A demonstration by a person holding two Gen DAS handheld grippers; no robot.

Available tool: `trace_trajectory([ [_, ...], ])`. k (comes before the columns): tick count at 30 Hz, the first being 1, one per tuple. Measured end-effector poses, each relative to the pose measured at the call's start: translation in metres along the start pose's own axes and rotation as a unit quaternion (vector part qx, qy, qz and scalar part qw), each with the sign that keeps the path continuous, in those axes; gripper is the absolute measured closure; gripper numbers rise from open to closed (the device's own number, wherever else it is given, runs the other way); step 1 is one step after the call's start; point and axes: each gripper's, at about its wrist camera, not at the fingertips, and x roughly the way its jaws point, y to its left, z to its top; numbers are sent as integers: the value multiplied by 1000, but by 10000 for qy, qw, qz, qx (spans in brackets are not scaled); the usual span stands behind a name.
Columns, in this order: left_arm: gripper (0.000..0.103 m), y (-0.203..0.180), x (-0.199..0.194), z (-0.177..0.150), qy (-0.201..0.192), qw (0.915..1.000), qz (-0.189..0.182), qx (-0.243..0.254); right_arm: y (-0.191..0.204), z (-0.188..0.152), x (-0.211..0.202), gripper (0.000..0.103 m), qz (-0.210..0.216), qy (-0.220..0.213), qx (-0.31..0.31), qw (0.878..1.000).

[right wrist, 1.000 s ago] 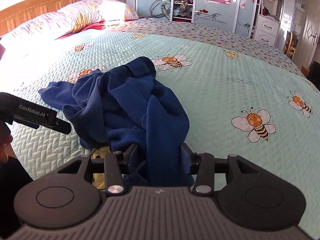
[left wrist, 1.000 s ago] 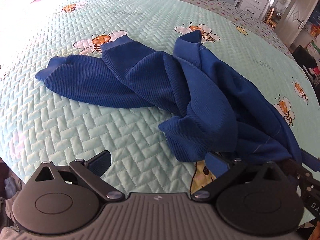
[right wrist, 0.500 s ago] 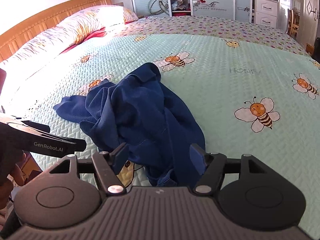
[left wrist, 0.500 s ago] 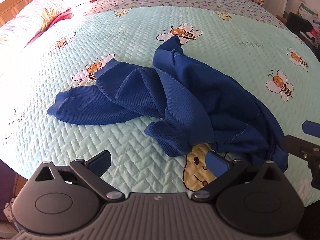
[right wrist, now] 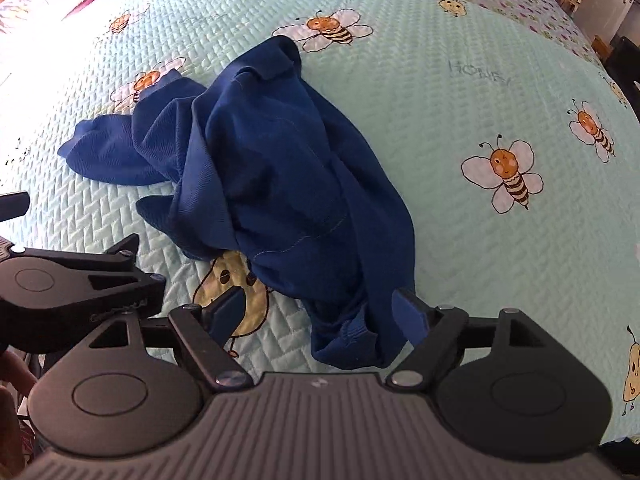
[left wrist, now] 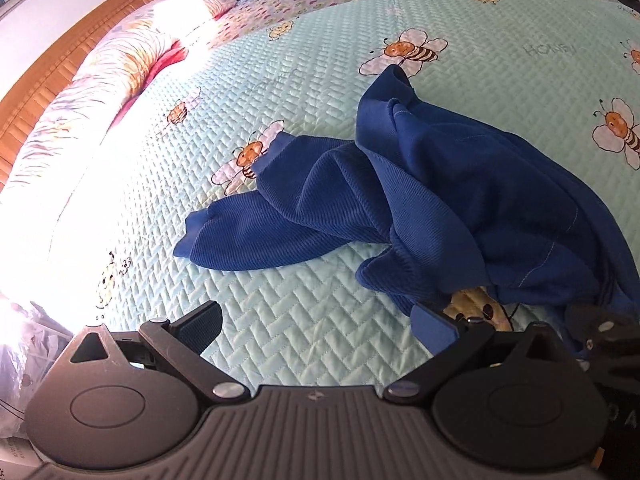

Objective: Fold clothes

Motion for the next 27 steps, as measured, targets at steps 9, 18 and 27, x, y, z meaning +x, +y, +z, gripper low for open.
trace_trajectory([
  [9, 0, 14, 10, 1, 206, 9990, -302, -251, 9, 11, -4, 23, 48, 49, 121, 9999],
  [18, 0, 21, 2, 14, -129, 9985, -434, -312, 8, 15, -7, 23, 25, -19, 240, 9997],
  [27, 0, 18, 10, 13, -95, 9986, -463, -258, 8, 17, -6, 23, -6, -38, 250, 9997],
])
